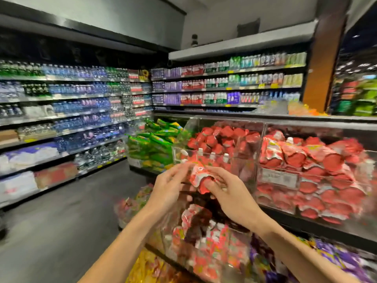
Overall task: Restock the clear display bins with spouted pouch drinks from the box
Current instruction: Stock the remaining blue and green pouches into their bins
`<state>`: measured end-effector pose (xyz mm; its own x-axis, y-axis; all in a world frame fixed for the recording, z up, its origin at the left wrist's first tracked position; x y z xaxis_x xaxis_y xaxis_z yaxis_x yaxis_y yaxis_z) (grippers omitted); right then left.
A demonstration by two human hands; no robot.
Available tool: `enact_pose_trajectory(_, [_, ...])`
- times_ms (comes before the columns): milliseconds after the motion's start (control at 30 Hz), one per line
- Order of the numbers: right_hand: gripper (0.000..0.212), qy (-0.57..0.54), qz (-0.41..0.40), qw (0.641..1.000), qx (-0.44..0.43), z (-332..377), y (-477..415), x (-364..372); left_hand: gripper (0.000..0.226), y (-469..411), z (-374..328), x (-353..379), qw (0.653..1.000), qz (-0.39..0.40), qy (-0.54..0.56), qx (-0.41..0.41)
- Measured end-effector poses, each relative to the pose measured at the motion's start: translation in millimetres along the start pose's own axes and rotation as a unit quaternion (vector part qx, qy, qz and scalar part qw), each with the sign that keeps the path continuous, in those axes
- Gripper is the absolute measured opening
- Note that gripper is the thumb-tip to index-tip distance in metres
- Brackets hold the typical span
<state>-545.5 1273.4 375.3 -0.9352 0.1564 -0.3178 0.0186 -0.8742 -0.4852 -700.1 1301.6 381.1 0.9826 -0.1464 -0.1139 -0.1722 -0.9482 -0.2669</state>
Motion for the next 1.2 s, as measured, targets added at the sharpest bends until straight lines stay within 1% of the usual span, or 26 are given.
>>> enact_pose_trajectory(67, [0.04,0.001,-0.015,1.0,0.006,-5,-25,18,0.01,-39,5,-22,0.999,-0.009,-0.034,0.033])
enact_pose_trajectory(100, [0.043,0.0,-0.025,1.0,0.01,-6,-36,25,0.014,-56,7,-31,0.996,-0.005,-0.07,0.053])
enact_pose_trajectory(133, [0.045,-0.001,-0.04,0.999,0.011,-7,-48,29,0.023,-74,7,-35,0.993,0.01,-0.1,0.068])
enact_pose_trajectory(167, [0.047,0.004,-0.051,0.999,0.009,-5,-58,33,0.027,-89,4,-37,0.99,0.032,-0.113,0.083])
enact_pose_trajectory(200, [0.048,0.005,-0.057,0.998,0.009,-5,-70,35,0.027,-106,2,-38,0.986,0.053,-0.122,0.103])
enact_pose_trajectory(267, [0.046,0.007,-0.087,0.996,-0.005,-1,-96,33,0.03,-138,-9,-39,0.972,0.075,-0.16,0.157])
enact_pose_trajectory(333, [0.041,-0.02,-0.121,0.992,0.011,0,-122,20,0.046,-169,-24,-38,0.952,0.089,-0.21,0.206])
enact_pose_trajectory(367, [0.04,-0.037,-0.144,0.989,0.027,0,-134,12,0.053,-186,-28,-37,0.943,0.101,-0.234,0.216])
enact_pose_trajectory(400, [0.041,-0.027,-0.173,0.984,0.038,1,-143,4,0.056,-203,-31,-35,0.931,0.109,-0.265,0.226])
enact_pose_trajectory(467, [0.053,0.079,-0.218,0.972,0.047,1,-157,-12,0.053,-230,-33,-26,0.893,0.139,-0.352,0.242])
enact_pose_trajectory(500, [0.059,0.134,-0.224,0.964,0.049,-1,-162,-16,0.049,-238,-30,-18,0.876,0.173,-0.379,0.244])
enact_pose_trajectory(533, [0.061,0.177,-0.221,0.958,0.054,-4,-167,-18,0.045,-245,-25,-8,0.86,0.216,-0.397,0.238])
enact_pose_trajectory(567, [0.058,0.214,-0.209,0.952,0.061,-9,-172,-18,0.042,-249,-19,0,0.841,0.257,-0.415,0.235])
enact_pose_trajectory(633, [0.041,0.302,-0.16,0.936,0.088,-21,-181,-17,0.043,-254,-7,11,0.805,0.316,-0.448,0.227])
enact_pose_trajectory(700, [0.03,0.368,-0.103,0.914,0.134,-32,-185,-16,0.045,-259,-2,17,0.792,0.356,-0.448,0.213])
enact_pose_trajectory(767, [0.032,0.376,-0.063,0.908,0.172,-41,-186,-14,0.045,-262,0,18,0.783,0.363,-0.458,0.213])
enact_pose_trajectory(867, [0.029,0.376,-0.029,0.902,0.211,-57,-191,-6,0.038,-268,15,18,0.75,0.37,-0.504,0.216])
enact_pose_trajectory(1000, [0.018,0.394,-0.033,0.893,0.214,-66,-199,4,0.033,-277,32,18,0.737,0.375,-0.529,0.192])
enact_pose_trajectory(1100, [0.011,0.386,-0.027,0.894,0.227,-70,-200,6,0.042,-284,41,21,0.71,0.375,-0.568,0.179])
enact_pose_trajectory(1200, [0.018,0.364,-0.034,0.904,0.221,-66,-193,7,0.048,-283,44,24,0.684,0.381,-0.597,0.174])
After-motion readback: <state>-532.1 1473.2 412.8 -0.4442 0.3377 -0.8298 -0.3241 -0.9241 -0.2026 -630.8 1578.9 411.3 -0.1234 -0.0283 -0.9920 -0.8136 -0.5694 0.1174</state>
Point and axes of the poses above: each hand's wrist, its own y-axis away from the middle knuckle, its own x-axis out of the palm, z = x × y, the point moved 6 cm from there along -y, towards the middle knuckle, and after that the axes turned 7 degrees about -y, right-handed, at the moved point
